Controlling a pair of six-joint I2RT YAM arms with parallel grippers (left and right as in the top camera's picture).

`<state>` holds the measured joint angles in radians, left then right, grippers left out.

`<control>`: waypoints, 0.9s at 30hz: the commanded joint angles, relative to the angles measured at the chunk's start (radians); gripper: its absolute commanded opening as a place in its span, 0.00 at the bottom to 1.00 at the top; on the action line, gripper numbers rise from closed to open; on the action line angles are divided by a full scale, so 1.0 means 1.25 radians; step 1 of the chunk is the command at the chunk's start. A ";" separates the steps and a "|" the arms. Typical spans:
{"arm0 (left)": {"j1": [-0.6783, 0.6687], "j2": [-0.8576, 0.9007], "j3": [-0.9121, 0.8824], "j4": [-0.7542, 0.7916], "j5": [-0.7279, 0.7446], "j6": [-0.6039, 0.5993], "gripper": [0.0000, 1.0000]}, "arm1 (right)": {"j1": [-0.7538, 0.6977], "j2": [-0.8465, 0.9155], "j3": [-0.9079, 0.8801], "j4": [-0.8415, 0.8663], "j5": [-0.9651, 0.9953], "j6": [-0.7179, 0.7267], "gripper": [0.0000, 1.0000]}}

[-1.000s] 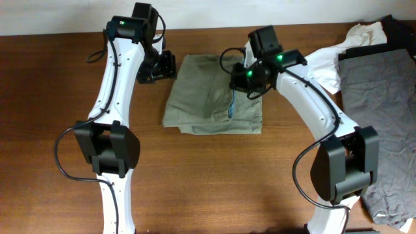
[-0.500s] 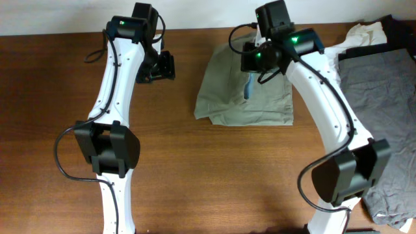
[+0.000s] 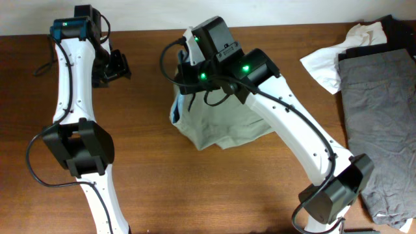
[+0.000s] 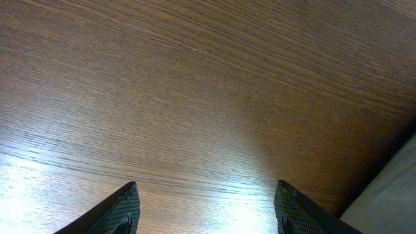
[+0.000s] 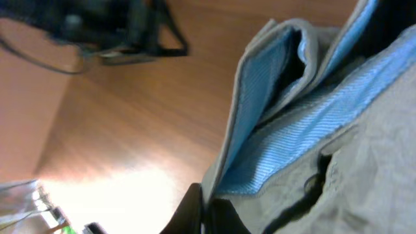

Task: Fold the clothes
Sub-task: 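Lift the pants' top edge with the right gripper and fold it down over the bundle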

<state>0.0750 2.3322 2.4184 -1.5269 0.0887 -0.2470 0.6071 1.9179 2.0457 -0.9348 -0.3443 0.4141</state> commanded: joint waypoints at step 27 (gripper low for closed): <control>-0.005 0.006 0.015 -0.018 -0.006 0.013 0.66 | -0.187 0.158 0.146 -0.085 -0.191 -0.123 0.04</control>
<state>0.0711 2.3322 2.4184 -1.5490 0.0887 -0.2470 0.3397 2.1242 2.2208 -1.0954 -0.4629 0.2077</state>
